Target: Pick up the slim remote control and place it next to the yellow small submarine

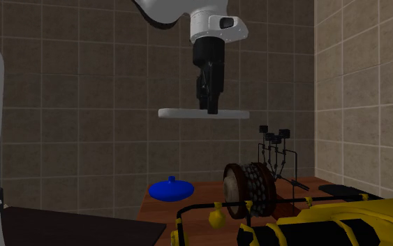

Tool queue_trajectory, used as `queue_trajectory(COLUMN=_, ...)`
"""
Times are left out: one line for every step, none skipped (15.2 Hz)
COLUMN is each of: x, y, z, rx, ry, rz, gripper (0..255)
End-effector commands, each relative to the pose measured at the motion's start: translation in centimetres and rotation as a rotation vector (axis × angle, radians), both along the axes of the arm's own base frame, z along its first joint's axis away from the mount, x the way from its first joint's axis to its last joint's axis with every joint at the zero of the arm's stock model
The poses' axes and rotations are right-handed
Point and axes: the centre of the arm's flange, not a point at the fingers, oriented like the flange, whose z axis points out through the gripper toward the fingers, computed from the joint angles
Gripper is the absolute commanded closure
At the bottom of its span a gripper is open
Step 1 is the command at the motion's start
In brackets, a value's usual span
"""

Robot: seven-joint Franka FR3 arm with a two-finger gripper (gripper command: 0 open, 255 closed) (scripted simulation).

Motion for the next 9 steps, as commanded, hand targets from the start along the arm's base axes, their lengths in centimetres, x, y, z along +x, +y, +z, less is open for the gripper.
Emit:
queue_trajectory(x=-0.3, y=0.1, z=-1.1, rx=0.0, ry=0.0, rz=0.001, gripper=255)
queue_trajectory(x=-0.3, y=0.1, z=-1.6, rx=0.0, ry=0.0, rz=0.001, gripper=255)
queue_trajectory(x=-0.3, y=0.1, z=-2.1, rx=0.0, ry=0.0, rz=0.001, gripper=255)
queue_trajectory(x=-0.3, y=0.1, z=-2.6, rx=0.0, ry=0.0, rz=0.001, gripper=255)
queue_trajectory(x=-0.3, y=0.1, z=-3.2, rx=0.0, ry=0.0, rz=0.001, gripper=255)
queue_trajectory(x=-0.3, y=0.1, z=-3.7, rx=0.0, ry=0.0, rz=0.001, gripper=255)
queue_trajectory(x=-0.3, y=0.1, z=-4.2, rx=0.0, ry=0.0, rz=0.001, gripper=255)
queue_trajectory(x=-0.3, y=0.1, z=-4.8, rx=0.0, ry=0.0, rz=0.001, gripper=255)
queue_trajectory(x=-0.3, y=0.1, z=-5.3, rx=0.0, ry=0.0, rz=0.001, gripper=255)
